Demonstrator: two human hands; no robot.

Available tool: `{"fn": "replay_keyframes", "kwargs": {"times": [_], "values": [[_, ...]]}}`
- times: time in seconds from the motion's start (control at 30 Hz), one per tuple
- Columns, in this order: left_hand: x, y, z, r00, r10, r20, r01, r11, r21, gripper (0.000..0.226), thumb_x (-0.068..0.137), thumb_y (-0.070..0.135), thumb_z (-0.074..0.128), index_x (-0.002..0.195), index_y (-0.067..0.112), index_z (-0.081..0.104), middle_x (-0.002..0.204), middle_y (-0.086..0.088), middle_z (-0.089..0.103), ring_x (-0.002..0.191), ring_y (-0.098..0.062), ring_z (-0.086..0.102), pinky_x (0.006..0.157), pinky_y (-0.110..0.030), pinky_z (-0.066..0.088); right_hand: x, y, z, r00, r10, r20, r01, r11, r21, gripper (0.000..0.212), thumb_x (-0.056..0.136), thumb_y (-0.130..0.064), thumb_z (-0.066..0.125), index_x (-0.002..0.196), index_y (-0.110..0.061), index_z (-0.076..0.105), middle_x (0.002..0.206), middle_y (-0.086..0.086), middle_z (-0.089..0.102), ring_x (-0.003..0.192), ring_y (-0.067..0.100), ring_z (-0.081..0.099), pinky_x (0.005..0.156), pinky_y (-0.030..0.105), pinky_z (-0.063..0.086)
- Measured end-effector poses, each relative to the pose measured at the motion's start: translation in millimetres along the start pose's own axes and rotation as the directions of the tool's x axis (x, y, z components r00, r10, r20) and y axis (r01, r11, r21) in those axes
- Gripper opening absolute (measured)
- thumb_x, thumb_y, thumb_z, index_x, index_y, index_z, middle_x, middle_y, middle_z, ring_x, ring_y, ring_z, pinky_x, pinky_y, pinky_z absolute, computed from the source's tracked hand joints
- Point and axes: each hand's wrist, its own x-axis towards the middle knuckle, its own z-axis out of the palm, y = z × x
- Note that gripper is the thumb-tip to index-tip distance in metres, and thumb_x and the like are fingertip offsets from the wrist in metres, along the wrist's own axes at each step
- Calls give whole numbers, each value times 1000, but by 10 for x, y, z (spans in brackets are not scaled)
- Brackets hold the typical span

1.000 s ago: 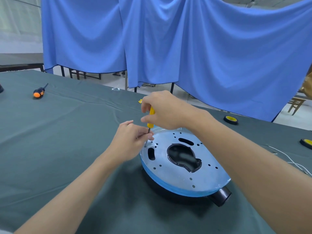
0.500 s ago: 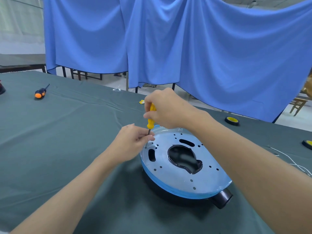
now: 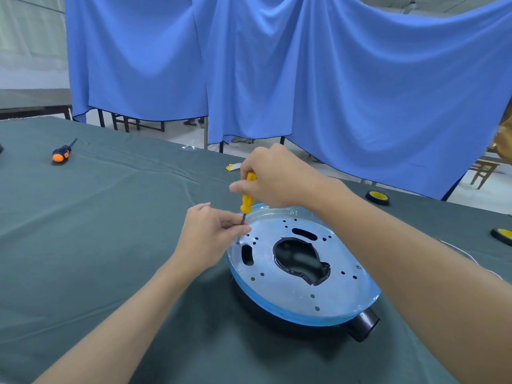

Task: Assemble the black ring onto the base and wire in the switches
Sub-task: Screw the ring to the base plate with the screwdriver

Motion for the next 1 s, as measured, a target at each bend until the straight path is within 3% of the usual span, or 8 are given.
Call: {"fn": "replay_keyframes", "kwargs": {"times": [0.13,0.23,0.37,0.53,0.73,0.83,0.9,1.0], "values": [[39,-27,-31,995,14,95,-17,1000,25,19,96,19,62,90,9,77,85,-21,73,93,-36,64,96,4,1,-18,-10,-40,990,-136,24,136,991,-6,14,88,-27,66,100,-22,68,72,-13,44,83,18,46,70,27,36],[37,-25,-46,993,9,118,-7,1000,-12,15,94,18,64,94,9,76,86,-18,75,91,-34,66,99,2,5,-1,-15,-28,997,-75,-29,76,997,30,10,90,-27,65,90,-17,67,68,-12,42,85,21,43,68,30,36],[6,-6,-25,999,-21,30,23,998,-66,7,87,14,72,89,12,79,80,-3,78,86,-30,69,104,-2,10,29,-42,60,998,13,-58,-17,997,-69,36,96,-38,53,71,-12,50,63,0,40,76,25,40,51,27,22],[21,9,-28,993,-9,115,12,1000,-26,15,96,11,60,99,10,75,92,3,78,95,-14,70,109,-12,11,12,-3,21,991,-104,89,110,992,-57,18,90,-35,63,99,-19,63,88,-6,53,88,16,41,68,27,35],[-5,-9,-30,990,-44,135,63,989,-134,16,96,11,61,103,13,75,92,7,77,93,-11,70,113,-24,18,0,-61,-33,987,-87,131,89,996,-12,8,85,-11,63,79,-17,65,56,-14,46,70,2,46,61,27,47],[13,-47,-10,987,-94,128,120,969,-218,12,92,18,68,88,17,79,84,-4,78,77,-18,59,87,-27,37,53,-167,-6,989,-64,130,71,996,-50,18,82,-4,58,70,-15,52,62,-8,48,94,19,50,70,34,50],[20,-49,10,983,-142,118,169,950,-264,11,87,21,72,80,17,79,76,-17,71,76,-15,44,74,-30,36,95,-218,11,991,-5,133,11,999,-51,22,79,-2,55,65,-15,43,70,4,56,103,24,46,73,37,49],[18,-12,47,986,-164,38,169,953,-254,10,82,20,77,73,17,78,57,-8,54,62,-12,35,58,-24,31,116,-229,39,987,86,139,-82,996,-34,21,76,1,52,63,-13,43,74,10,62,102,25,42,61,33,44]]}}
